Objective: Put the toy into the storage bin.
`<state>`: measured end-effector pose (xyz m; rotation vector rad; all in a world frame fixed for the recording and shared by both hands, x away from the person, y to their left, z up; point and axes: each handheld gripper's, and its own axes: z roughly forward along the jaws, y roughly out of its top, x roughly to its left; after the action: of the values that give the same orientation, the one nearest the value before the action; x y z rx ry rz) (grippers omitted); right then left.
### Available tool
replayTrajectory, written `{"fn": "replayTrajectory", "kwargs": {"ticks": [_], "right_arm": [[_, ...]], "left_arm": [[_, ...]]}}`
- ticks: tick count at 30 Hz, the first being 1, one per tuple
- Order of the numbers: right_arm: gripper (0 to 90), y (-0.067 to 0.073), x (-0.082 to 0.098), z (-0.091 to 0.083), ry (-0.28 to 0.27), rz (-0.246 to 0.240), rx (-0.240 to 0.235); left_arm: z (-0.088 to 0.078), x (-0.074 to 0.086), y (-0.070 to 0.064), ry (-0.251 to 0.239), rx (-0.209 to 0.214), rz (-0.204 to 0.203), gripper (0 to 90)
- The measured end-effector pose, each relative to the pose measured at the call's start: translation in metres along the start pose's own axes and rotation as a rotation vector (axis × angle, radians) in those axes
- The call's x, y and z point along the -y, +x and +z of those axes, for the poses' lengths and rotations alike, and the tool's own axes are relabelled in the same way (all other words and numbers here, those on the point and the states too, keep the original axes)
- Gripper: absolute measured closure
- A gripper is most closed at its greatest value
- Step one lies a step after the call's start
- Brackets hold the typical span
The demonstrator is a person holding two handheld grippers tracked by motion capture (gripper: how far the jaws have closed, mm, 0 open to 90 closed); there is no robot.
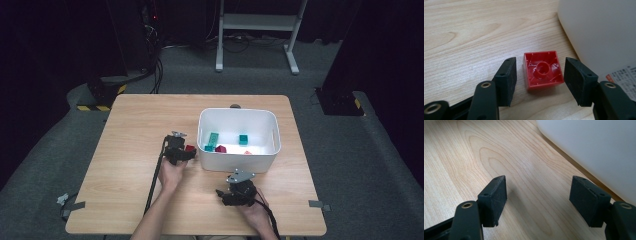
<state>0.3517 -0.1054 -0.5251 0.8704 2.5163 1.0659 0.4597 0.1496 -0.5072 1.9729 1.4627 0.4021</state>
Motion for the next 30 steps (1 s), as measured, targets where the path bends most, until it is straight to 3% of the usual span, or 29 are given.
{"fn": "replayTrajectory", "kwargs": {"ticks": [16, 23, 30], "right_arm": [[30.0, 0.0002, 0.0, -0.0001, 0.0, 0.002, 0.0], [30.0, 0.0002, 0.0, -0.0001, 0.001, 0.002, 0.0], [30.0, 0.0001, 0.0, -0.0001, 0.0, 0.001, 0.0]], "left_arm": [[0.003, 0.0016, -0.004, 0.004, -0.023, 0.034, 53.6], [0.0028, 0.0028, -0.0073, 0.007, -0.042, 0.085, 57.7], [0.0023, 0.0033, -0.0062, 0.003, -0.033, 0.084, 58.3]]}}
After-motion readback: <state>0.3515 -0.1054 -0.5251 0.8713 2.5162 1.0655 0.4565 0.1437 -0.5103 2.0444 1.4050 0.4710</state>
